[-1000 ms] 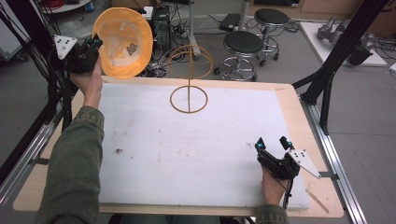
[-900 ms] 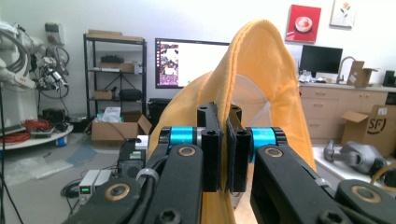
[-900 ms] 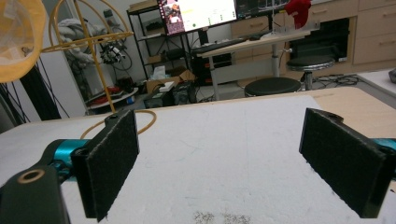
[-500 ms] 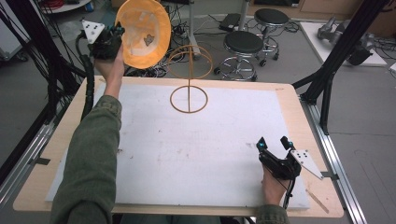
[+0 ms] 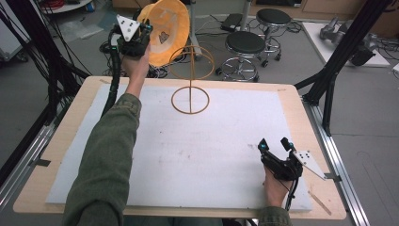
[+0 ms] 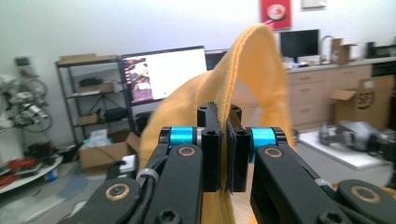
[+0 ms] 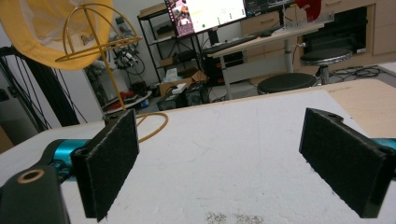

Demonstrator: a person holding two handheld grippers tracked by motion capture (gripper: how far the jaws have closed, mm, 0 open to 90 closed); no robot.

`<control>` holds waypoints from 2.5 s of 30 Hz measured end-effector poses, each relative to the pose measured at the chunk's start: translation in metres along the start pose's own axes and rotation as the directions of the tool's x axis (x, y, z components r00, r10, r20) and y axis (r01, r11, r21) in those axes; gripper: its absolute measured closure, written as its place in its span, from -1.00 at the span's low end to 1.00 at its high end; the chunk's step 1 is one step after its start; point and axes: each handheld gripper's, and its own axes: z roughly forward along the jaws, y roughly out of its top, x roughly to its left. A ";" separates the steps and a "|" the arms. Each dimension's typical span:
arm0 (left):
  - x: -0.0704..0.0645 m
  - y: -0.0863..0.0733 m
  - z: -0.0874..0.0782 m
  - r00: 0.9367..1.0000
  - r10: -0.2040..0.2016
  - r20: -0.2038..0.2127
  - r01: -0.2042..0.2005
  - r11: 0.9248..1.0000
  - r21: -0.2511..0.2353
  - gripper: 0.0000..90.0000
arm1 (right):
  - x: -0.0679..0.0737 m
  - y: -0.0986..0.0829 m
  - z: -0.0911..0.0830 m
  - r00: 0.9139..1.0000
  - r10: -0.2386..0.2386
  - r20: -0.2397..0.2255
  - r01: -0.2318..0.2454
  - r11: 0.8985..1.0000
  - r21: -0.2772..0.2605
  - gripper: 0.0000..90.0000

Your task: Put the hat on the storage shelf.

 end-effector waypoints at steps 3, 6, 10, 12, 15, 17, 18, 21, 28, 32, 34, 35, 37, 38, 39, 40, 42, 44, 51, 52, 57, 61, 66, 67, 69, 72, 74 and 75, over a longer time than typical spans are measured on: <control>-0.015 0.001 -0.001 0.999 -0.008 0.050 0.009 1.000 -0.014 0.93 | 0.000 0.000 0.000 1.000 0.006 0.000 -0.006 1.000 0.000 -0.76; -0.027 -0.002 0.001 0.997 -0.006 0.081 0.007 1.000 -0.008 0.93 | 0.003 0.001 -0.003 1.000 -0.004 0.000 0.004 1.000 -0.008 -0.76; -0.040 -0.011 0.006 0.993 -0.005 0.116 0.005 1.000 0.007 0.93 | 0.003 0.001 -0.004 1.000 -0.013 -0.002 0.013 1.000 -0.011 -0.76; -0.048 -0.014 0.008 0.990 0.012 0.138 -0.014 1.000 0.008 0.93 | 0.002 0.001 -0.005 1.000 -0.010 -0.002 0.010 1.000 -0.011 -0.76; -0.060 -0.019 0.007 0.984 0.042 0.175 -0.044 0.999 0.005 0.93 | -0.001 0.001 -0.005 1.000 -0.010 -0.002 0.010 1.000 -0.012 -0.76; -0.066 -0.022 0.006 0.979 0.058 0.195 -0.060 0.998 0.002 0.93 | -0.002 0.000 -0.005 1.000 -0.001 -0.001 0.001 1.000 -0.010 -0.76; -0.069 -0.024 0.005 0.977 0.066 0.204 -0.068 0.998 0.002 0.93 | -0.002 0.000 -0.005 1.000 -0.001 -0.001 0.001 1.000 -0.010 -0.76; -0.076 -0.027 0.001 0.967 0.106 0.233 -0.109 0.994 -0.001 0.93 | -0.001 0.000 -0.005 1.000 -0.005 -0.004 0.004 1.000 -0.006 -0.76; -0.087 -0.037 -0.013 0.923 0.180 0.341 -0.184 0.983 -0.021 0.92 | -0.002 0.000 -0.003 1.000 -0.004 -0.001 0.004 1.000 -0.008 -0.76; -0.091 -0.045 -0.020 0.889 0.214 0.405 -0.224 0.974 -0.023 0.92 | -0.001 0.000 -0.002 1.000 -0.006 -0.002 0.006 1.000 -0.002 -0.76; -0.093 -0.050 -0.023 0.869 0.220 0.443 -0.236 0.972 -0.019 0.92 | 0.000 0.000 -0.001 1.000 -0.006 -0.002 0.006 1.000 -0.002 -0.76; -0.093 -0.052 -0.024 0.863 0.226 0.452 -0.244 0.970 -0.019 0.91 | 0.000 0.000 -0.001 1.000 -0.007 0.000 0.007 1.000 0.000 -0.76; -0.094 -0.057 -0.027 0.845 0.228 0.484 -0.251 0.968 -0.017 0.91 | 0.000 0.000 -0.001 1.000 -0.005 0.001 0.005 1.000 0.004 -0.76; -0.094 -0.058 -0.028 0.843 0.229 0.486 -0.252 0.967 -0.018 0.91 | 0.000 0.000 0.000 1.000 -0.005 0.001 0.005 1.000 0.006 -0.76; -0.094 -0.060 -0.028 0.836 0.229 0.498 -0.254 0.967 -0.018 0.91 | 0.000 0.000 0.000 1.000 -0.008 0.001 0.008 1.000 0.005 -0.76; -0.094 -0.061 -0.029 0.830 0.231 0.508 -0.259 0.966 -0.016 0.91 | 0.000 0.000 0.000 1.000 -0.008 0.002 0.008 1.000 0.004 -0.76; -0.094 -0.064 -0.031 0.819 0.229 0.527 -0.261 0.965 -0.014 0.91 | 0.000 0.000 0.000 1.000 -0.007 0.002 0.007 1.000 0.004 -0.76; -0.094 -0.066 -0.032 0.802 0.232 0.550 -0.276 0.961 -0.003 0.91 | 0.000 0.000 0.000 1.000 -0.009 0.006 0.009 1.000 0.005 -0.76; -0.098 -0.077 -0.039 0.736 0.293 0.611 -0.393 0.919 0.033 0.91 | 0.000 0.000 0.000 1.000 -0.007 0.005 0.007 1.000 0.002 -0.76; -0.098 -0.079 -0.039 0.737 0.289 0.611 -0.390 0.920 0.035 0.91 | 0.000 0.000 0.000 1.000 -0.013 0.003 0.013 1.000 0.002 -0.76; -0.099 -0.082 -0.041 0.731 0.296 0.615 -0.409 0.911 0.047 0.91 | 0.000 0.000 0.000 1.000 -0.014 0.002 0.014 1.000 -0.001 -0.76; -0.098 -0.080 -0.042 0.729 0.292 0.619 -0.413 0.909 0.057 0.88 | 0.000 0.001 -0.001 1.000 -0.002 0.008 0.002 1.000 -0.001 -0.76; -0.100 -0.080 -0.043 0.727 0.284 0.626 -0.417 0.906 0.073 0.74 | 0.000 0.001 -0.002 1.000 -0.005 0.004 0.005 1.000 -0.007 -0.76; -0.101 -0.081 -0.044 0.726 0.282 0.627 -0.419 0.905 0.078 0.59 | 0.000 0.001 -0.002 1.000 -0.005 0.003 0.005 1.000 -0.005 -0.76; -0.103 -0.081 -0.045 0.717 0.293 0.632 -0.437 0.896 0.080 0.42 | 0.000 0.001 -0.001 1.000 -0.009 0.001 0.009 1.000 -0.005 -0.76; -0.105 -0.080 -0.047 0.718 0.285 0.635 -0.433 0.897 0.088 0.24 | 0.000 0.001 -0.002 1.000 -0.015 0.004 0.015 1.000 0.001 -0.76; -0.105 -0.077 -0.049 0.725 0.282 0.629 -0.429 0.898 0.091 0.15 | 0.000 0.001 -0.001 1.000 -0.018 0.004 0.018 1.000 0.000 -0.76; -0.105 -0.075 -0.050 0.728 0.277 0.627 -0.421 0.903 0.089 0.12 | 0.000 0.001 -0.002 1.000 -0.014 0.003 0.014 1.000 0.003 -0.76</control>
